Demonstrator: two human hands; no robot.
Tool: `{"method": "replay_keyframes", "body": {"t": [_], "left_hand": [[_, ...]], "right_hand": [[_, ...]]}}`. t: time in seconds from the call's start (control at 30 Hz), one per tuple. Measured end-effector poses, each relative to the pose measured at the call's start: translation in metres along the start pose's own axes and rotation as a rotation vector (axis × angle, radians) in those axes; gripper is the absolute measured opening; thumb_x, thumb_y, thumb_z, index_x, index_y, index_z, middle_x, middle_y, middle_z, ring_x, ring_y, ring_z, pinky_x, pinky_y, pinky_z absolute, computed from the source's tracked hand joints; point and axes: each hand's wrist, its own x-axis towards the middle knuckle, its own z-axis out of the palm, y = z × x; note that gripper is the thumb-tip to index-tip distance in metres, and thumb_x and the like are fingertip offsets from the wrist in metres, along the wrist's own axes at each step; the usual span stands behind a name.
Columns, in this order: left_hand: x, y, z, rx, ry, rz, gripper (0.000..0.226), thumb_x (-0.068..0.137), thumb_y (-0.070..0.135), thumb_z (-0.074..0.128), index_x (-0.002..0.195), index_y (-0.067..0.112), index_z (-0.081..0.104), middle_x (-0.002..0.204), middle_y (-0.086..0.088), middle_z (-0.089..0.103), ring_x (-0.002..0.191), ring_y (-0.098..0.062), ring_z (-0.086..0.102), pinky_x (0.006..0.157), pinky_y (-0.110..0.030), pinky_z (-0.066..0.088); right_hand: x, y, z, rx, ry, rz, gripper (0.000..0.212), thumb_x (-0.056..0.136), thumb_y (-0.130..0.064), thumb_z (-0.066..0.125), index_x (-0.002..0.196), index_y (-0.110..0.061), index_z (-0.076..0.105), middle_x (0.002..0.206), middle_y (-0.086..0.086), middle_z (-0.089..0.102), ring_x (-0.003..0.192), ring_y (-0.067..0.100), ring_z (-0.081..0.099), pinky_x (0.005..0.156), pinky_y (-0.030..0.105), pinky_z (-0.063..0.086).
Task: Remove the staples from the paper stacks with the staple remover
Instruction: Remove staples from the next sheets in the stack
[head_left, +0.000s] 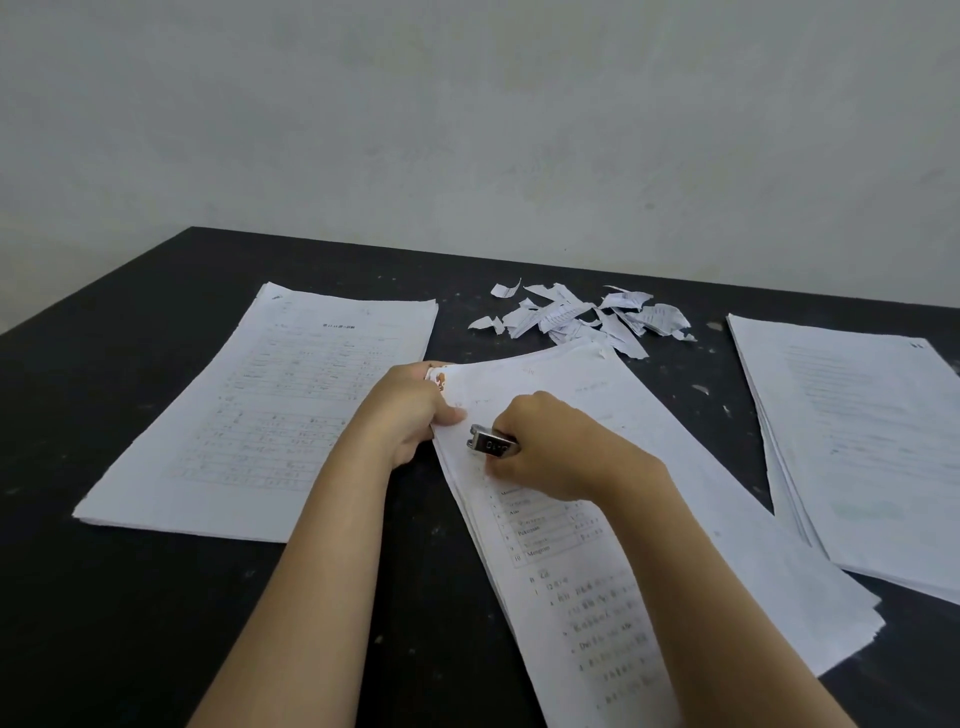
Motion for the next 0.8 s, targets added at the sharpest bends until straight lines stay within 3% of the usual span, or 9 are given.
{"method": "replay_keyframes", "body": {"t": [0.13, 0.2, 0.3, 0.37, 0.4, 0.47, 0.53, 0.6, 0.8], "left_hand": [[0.000, -0.003, 0.000, 0.023, 0.034, 0.017, 0.036, 0.075, -0.021, 0.056, 0.099, 0.006, 0.063, 0.102, -0.016, 0.067, 0.097, -0.033, 0.062, 0.090, -0.044, 0.052], [0.001, -0.005, 0.001, 0.045, 0.071, 0.047, 0.036, 0.073, -0.020, 0.059, 0.096, 0.008, 0.063, 0.101, -0.015, 0.066, 0.097, -0.033, 0.061, 0.090, -0.048, 0.051], [-0.001, -0.006, 0.005, 0.069, 0.119, 0.159, 0.047, 0.069, -0.021, 0.062, 0.079, 0.024, 0.064, 0.099, -0.007, 0.064, 0.096, -0.029, 0.059, 0.088, -0.046, 0.052], [-0.002, -0.007, 0.009, 0.118, 0.134, 0.236, 0.051, 0.069, -0.023, 0.058, 0.069, 0.028, 0.067, 0.102, -0.004, 0.066, 0.098, -0.025, 0.059, 0.084, -0.037, 0.053], [-0.002, -0.008, 0.012, 0.143, 0.146, 0.263, 0.053, 0.070, -0.023, 0.056, 0.067, 0.028, 0.068, 0.102, -0.002, 0.066, 0.097, -0.022, 0.059, 0.078, -0.029, 0.052], [-0.001, -0.008, 0.017, 0.206, 0.174, 0.303, 0.053, 0.073, -0.022, 0.052, 0.069, 0.028, 0.071, 0.099, 0.001, 0.064, 0.092, -0.015, 0.056, 0.065, -0.015, 0.043], [0.000, -0.009, 0.020, 0.258, 0.201, 0.322, 0.049, 0.076, -0.020, 0.049, 0.079, 0.021, 0.076, 0.093, 0.004, 0.061, 0.083, -0.010, 0.054, 0.063, -0.013, 0.040], [0.002, -0.009, 0.021, 0.277, 0.217, 0.322, 0.045, 0.078, -0.018, 0.050, 0.087, 0.016, 0.076, 0.093, 0.004, 0.061, 0.087, -0.012, 0.054, 0.066, -0.015, 0.041], [0.004, -0.011, 0.016, 0.199, 0.172, 0.323, 0.047, 0.074, -0.018, 0.055, 0.087, 0.023, 0.074, 0.097, 0.000, 0.068, 0.092, -0.018, 0.060, 0.077, -0.025, 0.050]], "right_hand": [[-0.004, -0.006, 0.007, -0.116, -0.027, -0.015, 0.034, 0.085, -0.027, 0.055, 0.059, -0.019, 0.036, 0.062, -0.002, 0.041, 0.051, 0.012, 0.039, 0.046, 0.025, 0.025], [-0.001, -0.003, 0.006, -0.028, -0.013, -0.003, 0.034, 0.087, -0.027, 0.053, 0.059, -0.014, 0.038, 0.062, -0.002, 0.041, 0.051, 0.011, 0.038, 0.046, 0.024, 0.027], [0.013, 0.014, -0.010, 0.562, 0.358, 0.127, 0.029, 0.091, -0.023, 0.049, 0.066, -0.009, 0.045, 0.059, 0.002, 0.041, 0.046, 0.012, 0.034, 0.038, 0.019, 0.030], [0.029, 0.029, -0.028, 0.920, 0.657, 0.302, 0.022, 0.087, -0.014, 0.051, 0.066, -0.009, 0.045, 0.061, 0.008, 0.039, 0.046, 0.015, 0.034, 0.038, 0.021, 0.028], [0.038, 0.036, -0.037, 1.008, 0.715, 0.372, 0.023, 0.084, -0.009, 0.051, 0.063, -0.010, 0.042, 0.060, 0.010, 0.039, 0.045, 0.016, 0.034, 0.040, 0.022, 0.028], [0.055, 0.048, -0.047, 1.006, 0.623, 0.457, 0.021, 0.080, -0.005, 0.054, 0.063, -0.009, 0.041, 0.058, 0.010, 0.042, 0.043, 0.018, 0.035, 0.044, 0.025, 0.029], [0.067, 0.054, -0.050, 0.873, 0.424, 0.504, 0.017, 0.076, -0.002, 0.057, 0.065, -0.006, 0.044, 0.057, 0.011, 0.043, 0.043, 0.019, 0.035, 0.047, 0.028, 0.030], [0.076, 0.056, -0.048, 0.748, 0.288, 0.530, 0.020, 0.075, -0.001, 0.059, 0.062, -0.004, 0.046, 0.054, 0.012, 0.044, 0.043, 0.020, 0.036, 0.047, 0.029, 0.033], [0.086, 0.057, -0.047, 0.735, 0.264, 0.535, 0.025, 0.070, 0.006, 0.057, 0.050, -0.002, 0.044, 0.053, 0.013, 0.046, 0.043, 0.022, 0.037, 0.044, 0.027, 0.035]]}}
